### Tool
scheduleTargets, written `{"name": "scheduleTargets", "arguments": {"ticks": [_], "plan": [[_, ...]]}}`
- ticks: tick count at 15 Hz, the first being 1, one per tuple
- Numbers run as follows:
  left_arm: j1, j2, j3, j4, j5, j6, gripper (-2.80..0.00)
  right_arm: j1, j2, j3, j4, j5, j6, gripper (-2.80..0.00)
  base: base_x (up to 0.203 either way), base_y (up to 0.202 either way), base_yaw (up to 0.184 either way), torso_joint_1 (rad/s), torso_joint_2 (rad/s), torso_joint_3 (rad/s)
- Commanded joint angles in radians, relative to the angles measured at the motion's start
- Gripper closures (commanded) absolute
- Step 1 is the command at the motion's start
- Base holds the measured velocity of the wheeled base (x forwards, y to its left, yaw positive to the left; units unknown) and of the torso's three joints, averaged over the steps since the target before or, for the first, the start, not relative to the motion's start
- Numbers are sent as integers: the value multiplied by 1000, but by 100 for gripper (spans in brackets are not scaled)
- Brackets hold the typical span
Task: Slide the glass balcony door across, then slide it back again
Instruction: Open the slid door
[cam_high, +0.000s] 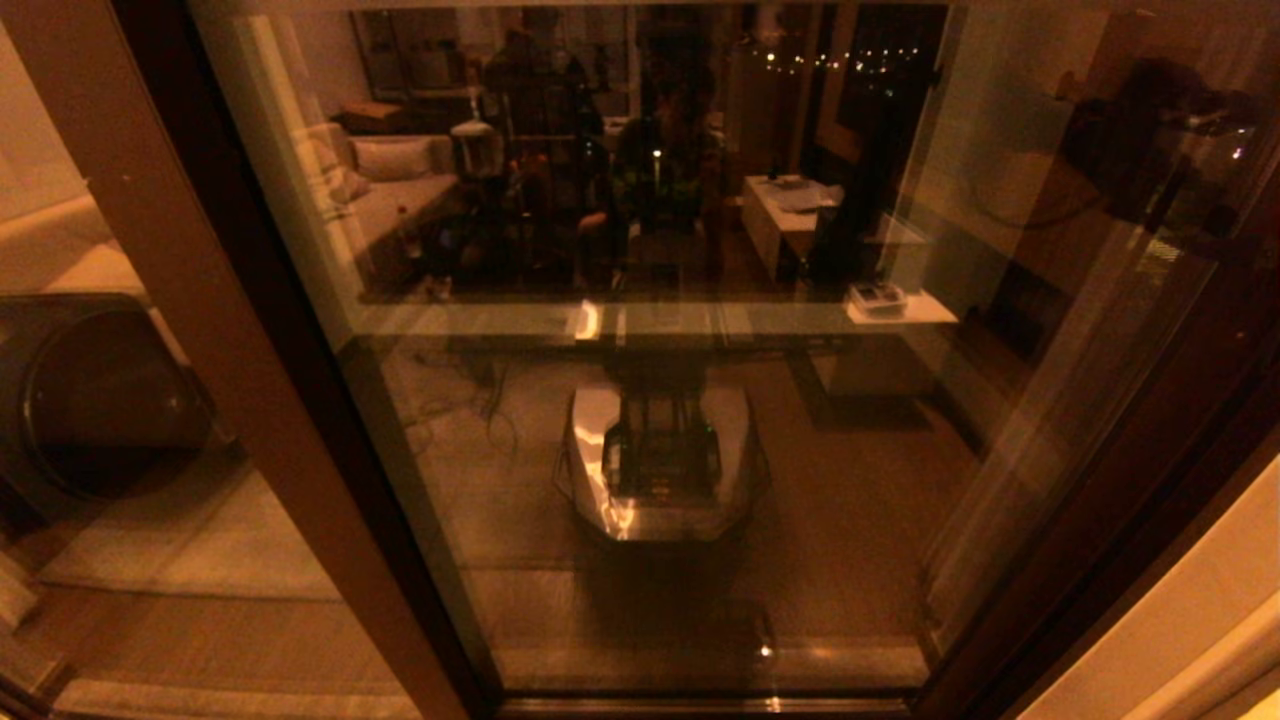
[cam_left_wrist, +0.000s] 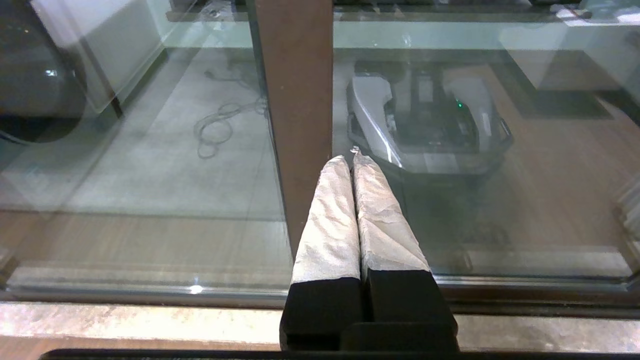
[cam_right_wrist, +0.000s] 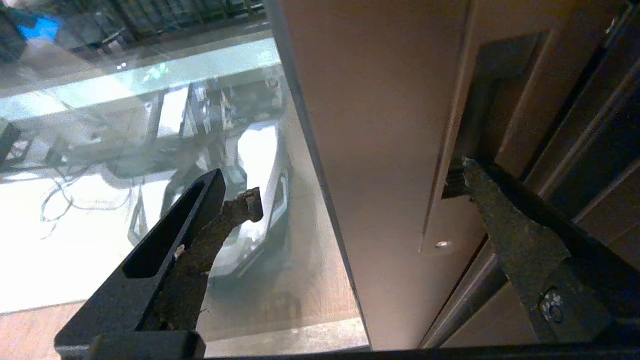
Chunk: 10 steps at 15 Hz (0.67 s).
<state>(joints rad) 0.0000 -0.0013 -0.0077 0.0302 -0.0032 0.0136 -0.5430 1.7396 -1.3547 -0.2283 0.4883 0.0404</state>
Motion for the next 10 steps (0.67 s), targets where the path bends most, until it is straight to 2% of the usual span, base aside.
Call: {"name": "scheduleTargets", "arguments": {"ticks": [1,3,10], "plan": [[0,-2,0,0,0,0,0,4,-5,9,-5,15,4,-280,0,0,0,0,0,0],[0,-2,0,0,0,0,0,4,-23,17,-5,50,21,-280,0,0,0,0,0,0],[0,-2,0,0,0,0,0,26,-49,49,-5,52,21,-280,0,0,0,0,0,0]]}}
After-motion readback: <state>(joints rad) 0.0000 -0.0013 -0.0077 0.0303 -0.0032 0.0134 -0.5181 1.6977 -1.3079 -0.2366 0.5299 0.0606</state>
